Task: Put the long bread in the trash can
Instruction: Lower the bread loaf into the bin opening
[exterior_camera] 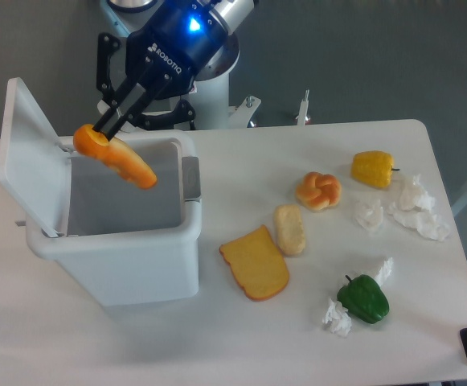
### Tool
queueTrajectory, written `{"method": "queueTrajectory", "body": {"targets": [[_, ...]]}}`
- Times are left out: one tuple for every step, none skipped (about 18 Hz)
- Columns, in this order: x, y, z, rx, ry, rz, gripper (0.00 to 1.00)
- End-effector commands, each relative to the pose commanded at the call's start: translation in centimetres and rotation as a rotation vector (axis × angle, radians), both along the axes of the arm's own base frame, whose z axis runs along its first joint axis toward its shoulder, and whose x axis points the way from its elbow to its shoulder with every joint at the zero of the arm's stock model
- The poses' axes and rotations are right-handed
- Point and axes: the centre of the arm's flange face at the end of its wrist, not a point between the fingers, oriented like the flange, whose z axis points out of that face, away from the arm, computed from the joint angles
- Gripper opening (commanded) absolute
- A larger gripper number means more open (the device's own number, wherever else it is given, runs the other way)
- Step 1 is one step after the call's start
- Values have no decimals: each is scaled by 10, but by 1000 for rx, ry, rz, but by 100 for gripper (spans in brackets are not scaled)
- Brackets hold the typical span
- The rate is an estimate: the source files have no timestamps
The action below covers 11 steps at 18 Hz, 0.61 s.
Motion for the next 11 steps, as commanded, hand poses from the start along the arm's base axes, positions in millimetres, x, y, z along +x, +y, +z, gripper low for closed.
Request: {"method": "queueTrajectory", "body": {"targets": [[1,-1,-3,-6,-3,1,10],[1,-2,-6,-9,-8,3,10],[1,-1,-7,-11,-9,2,10],[0,0,-10,-13,-10,1,10],[-1,1,-11,-12,-5,-3,10],[-1,3,-15,-13,-3,-11,10],[-1,6,-19,-16,-7,-16,10],[0,7,-21,-19,-11,-20,10],[1,8,-23,-21,-11,-22,10],[1,7,-26,-25,-15,-22,10],[1,7,-28,-26,-17,-22,10]]}}
